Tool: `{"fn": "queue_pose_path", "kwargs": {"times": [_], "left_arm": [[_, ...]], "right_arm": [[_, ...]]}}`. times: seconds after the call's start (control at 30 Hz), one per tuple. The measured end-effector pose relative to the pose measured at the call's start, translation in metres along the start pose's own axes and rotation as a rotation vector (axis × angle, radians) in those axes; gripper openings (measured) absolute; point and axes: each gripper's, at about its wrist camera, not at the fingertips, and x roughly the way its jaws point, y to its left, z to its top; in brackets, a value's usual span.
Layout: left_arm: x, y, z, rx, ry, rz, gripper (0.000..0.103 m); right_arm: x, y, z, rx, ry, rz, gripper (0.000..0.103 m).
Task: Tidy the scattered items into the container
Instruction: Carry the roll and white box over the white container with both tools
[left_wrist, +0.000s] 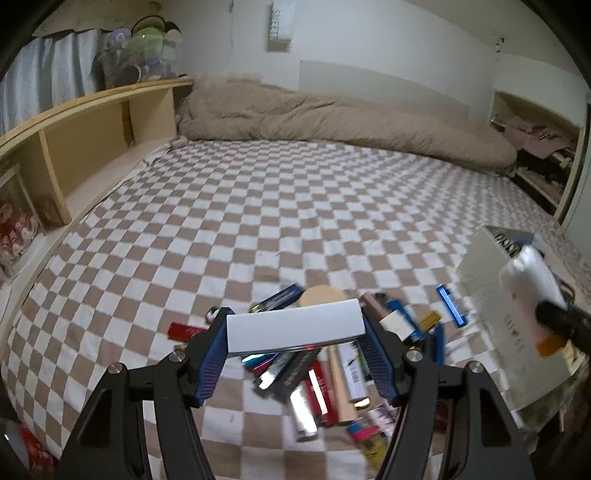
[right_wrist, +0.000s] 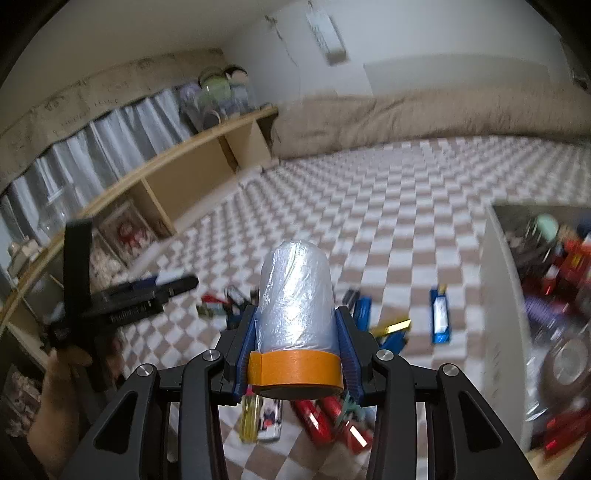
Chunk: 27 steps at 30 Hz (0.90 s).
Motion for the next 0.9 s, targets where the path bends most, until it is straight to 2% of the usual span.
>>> {"fn": "queue_pose_path", "kwargs": {"times": [0.33, 0.53, 0.73, 0.9], "left_arm": [[-0.009, -0.059, 0.022, 0.064, -0.047, -0.085, 0.067], [-0.013, -0.101, 0.033, 0.114, -0.075, -0.156, 0.067], [-0.010, -0.143, 0.043, 0.139, -0.088, -0.236, 0.067], [-0.006, -0.179, 0.057, 0.168, -0.091, -0.297, 0.067]], "right_arm": [[-0.059, -0.039, 0.043, -0.020, -0.125, -0.058, 0.042], [-0.092, -0.075, 0.063, 0.000, -0.187, -0.139, 0.042], [-0.115, -0.119, 0.090, -0.012, -0.160, -0.308, 0.042], [-0.116, -0.155, 0.096, 0.010, -0.084, -0.374, 0.042]]}}
